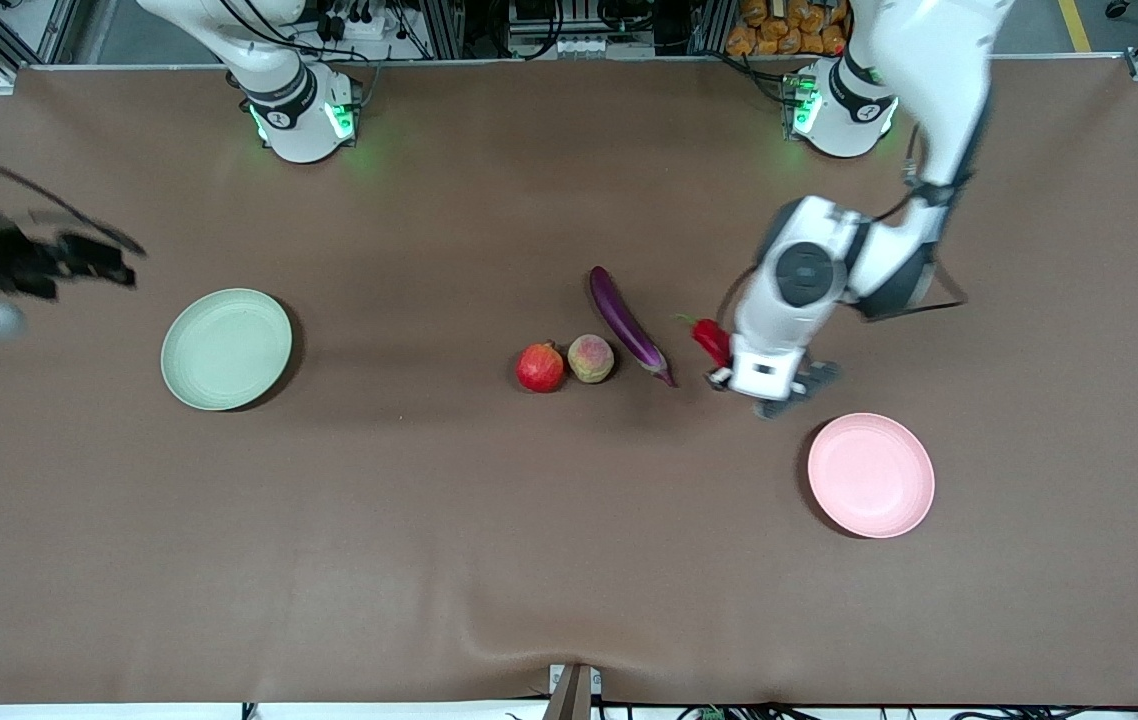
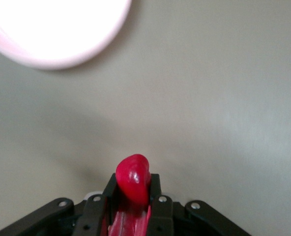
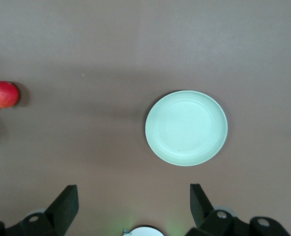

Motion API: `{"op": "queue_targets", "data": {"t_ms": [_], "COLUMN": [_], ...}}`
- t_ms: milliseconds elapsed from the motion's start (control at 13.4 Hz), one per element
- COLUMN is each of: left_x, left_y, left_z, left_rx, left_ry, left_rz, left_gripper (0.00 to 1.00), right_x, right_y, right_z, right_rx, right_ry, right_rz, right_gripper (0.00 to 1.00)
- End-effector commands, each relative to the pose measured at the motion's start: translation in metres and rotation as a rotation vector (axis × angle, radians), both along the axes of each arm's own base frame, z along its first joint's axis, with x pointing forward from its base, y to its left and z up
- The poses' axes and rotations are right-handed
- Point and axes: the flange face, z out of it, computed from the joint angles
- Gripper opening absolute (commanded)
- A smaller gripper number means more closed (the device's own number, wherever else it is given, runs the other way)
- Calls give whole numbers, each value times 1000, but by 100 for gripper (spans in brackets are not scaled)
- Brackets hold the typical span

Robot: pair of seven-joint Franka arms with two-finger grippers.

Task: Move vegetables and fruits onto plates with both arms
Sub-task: 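Carry the chili to the pink plate while the right gripper reaches the apple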

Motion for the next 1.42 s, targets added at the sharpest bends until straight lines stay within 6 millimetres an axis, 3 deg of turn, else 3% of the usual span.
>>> {"op": "queue_targets", "data": {"t_ms": [0, 149, 373, 672, 896, 1046, 1270, 1344], "left_x": [32, 57, 99, 146, 154, 155, 154, 154], "left_y": [58, 91, 147, 199, 230, 241, 240, 240], "left_z": [22, 37, 58, 33, 0, -17, -26, -25], "left_rx": [10, 4, 1, 2, 5, 3, -2, -1], "left_ry": [-29, -66, -131, -150, -117, -100, -91, -91], "left_rz": [-61, -60, -51, -32, -54, -55, -51, -53], "left_gripper": [0, 0, 0, 0, 0, 0, 0, 9], "right_x": [18, 23, 30, 18, 7, -3, -15, -18], "right_y": [9, 60, 131, 240, 316, 365, 416, 426], "right_z": [-26, -27, -50, -92, -140, -177, -230, -245], "right_rx": [18, 16, 5, -31, -42, -69, -65, -64], "right_ry": [16, -25, -18, 38, 96, 94, 69, 54], "right_rz": [9, 64, -121, -305, -538, -674, -795, -806], "right_gripper": [100, 100, 100, 100, 100, 100, 100, 100]}}
